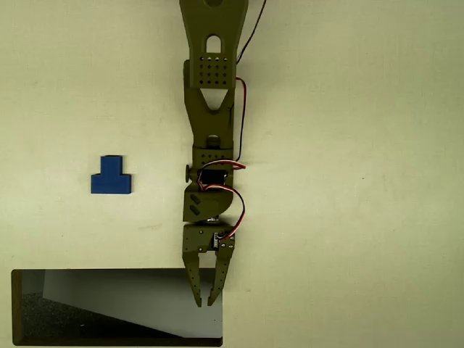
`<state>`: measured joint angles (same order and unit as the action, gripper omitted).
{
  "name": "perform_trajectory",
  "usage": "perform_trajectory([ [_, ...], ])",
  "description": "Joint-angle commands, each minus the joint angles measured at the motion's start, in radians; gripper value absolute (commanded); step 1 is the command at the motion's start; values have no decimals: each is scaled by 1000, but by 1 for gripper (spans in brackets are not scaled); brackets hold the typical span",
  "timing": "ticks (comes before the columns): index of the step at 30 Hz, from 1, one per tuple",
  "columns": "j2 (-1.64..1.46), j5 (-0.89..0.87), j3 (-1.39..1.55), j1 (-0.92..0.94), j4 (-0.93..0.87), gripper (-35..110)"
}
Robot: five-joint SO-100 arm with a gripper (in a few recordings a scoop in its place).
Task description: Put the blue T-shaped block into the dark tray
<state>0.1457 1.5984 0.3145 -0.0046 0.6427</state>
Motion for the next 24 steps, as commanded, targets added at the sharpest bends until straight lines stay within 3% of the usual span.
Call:
perform_trajectory([
  [1, 9, 15, -14, -11, 18, 3],
  [13, 9, 15, -14, -11, 18, 9],
  [21, 9, 12, -18, -15, 21, 0],
  [24, 9, -114, -179, -26, -124, 0],
])
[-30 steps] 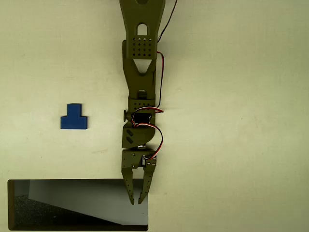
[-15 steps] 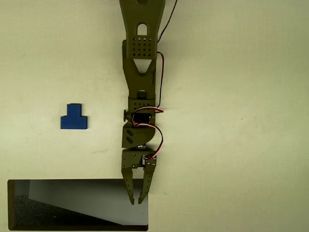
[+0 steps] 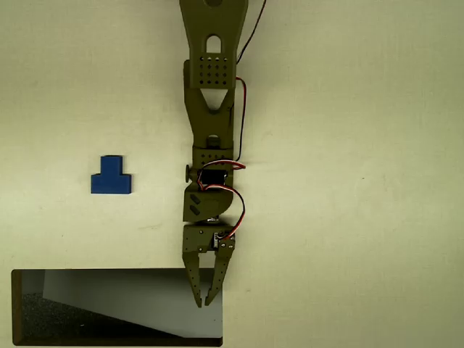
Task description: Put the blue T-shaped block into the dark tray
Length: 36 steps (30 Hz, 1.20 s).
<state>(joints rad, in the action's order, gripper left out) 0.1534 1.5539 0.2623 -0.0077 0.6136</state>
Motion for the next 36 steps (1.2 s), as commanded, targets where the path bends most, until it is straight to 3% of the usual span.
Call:
perform_trajectory([
  [1, 3, -130, -252, -29, -236, 0],
  [3, -38, -247, -474, -35, -540, 0],
  [7, -403, -387, -472, -18, -1135, 0],
  [12, -764, -301, -469, 40, -2045, 0],
  [14, -833, -233, -469, 72, -2326, 0],
  [15, -873, -255, -420, 89, -2375, 0],
  [19, -1080, -178, 17, 144, -2372, 0],
  [24, -1183, 210, 422, 331, -2362, 0],
  [30, -1111, 828, 502, 641, -2267, 0],
  [34, -982, 1074, 462, 787, -2016, 0],
  [36, -928, 1111, 469, 802, -1848, 0],
])
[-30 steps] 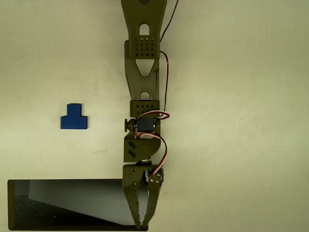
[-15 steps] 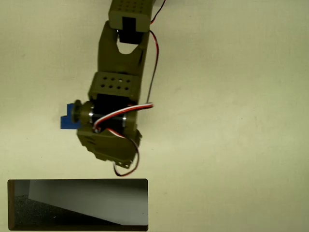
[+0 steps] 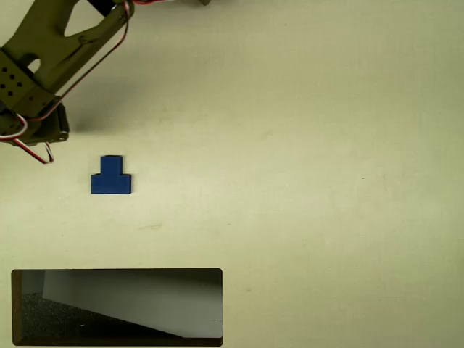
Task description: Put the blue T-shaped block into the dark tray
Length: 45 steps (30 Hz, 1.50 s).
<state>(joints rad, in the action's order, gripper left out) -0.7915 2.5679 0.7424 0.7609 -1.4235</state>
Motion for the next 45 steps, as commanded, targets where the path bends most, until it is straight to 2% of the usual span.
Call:
perform_trajectory([
  [1, 43, 77, -11, 31, 264, 0],
  [4, 107, -9, -25, -12, 393, 0],
  [8, 166, -84, -64, -94, 430, 0],
  [12, 163, -98, -34, -179, 430, 0],
  [19, 81, -124, 41, -296, 319, 0],
  [28, 29, 21, 64, -175, 262, 0],
  [34, -43, 275, 204, -58, 242, 0],
  [39, -143, 327, 380, -100, 244, 0],
  [45, -264, 308, 618, -201, 341, 0],
])
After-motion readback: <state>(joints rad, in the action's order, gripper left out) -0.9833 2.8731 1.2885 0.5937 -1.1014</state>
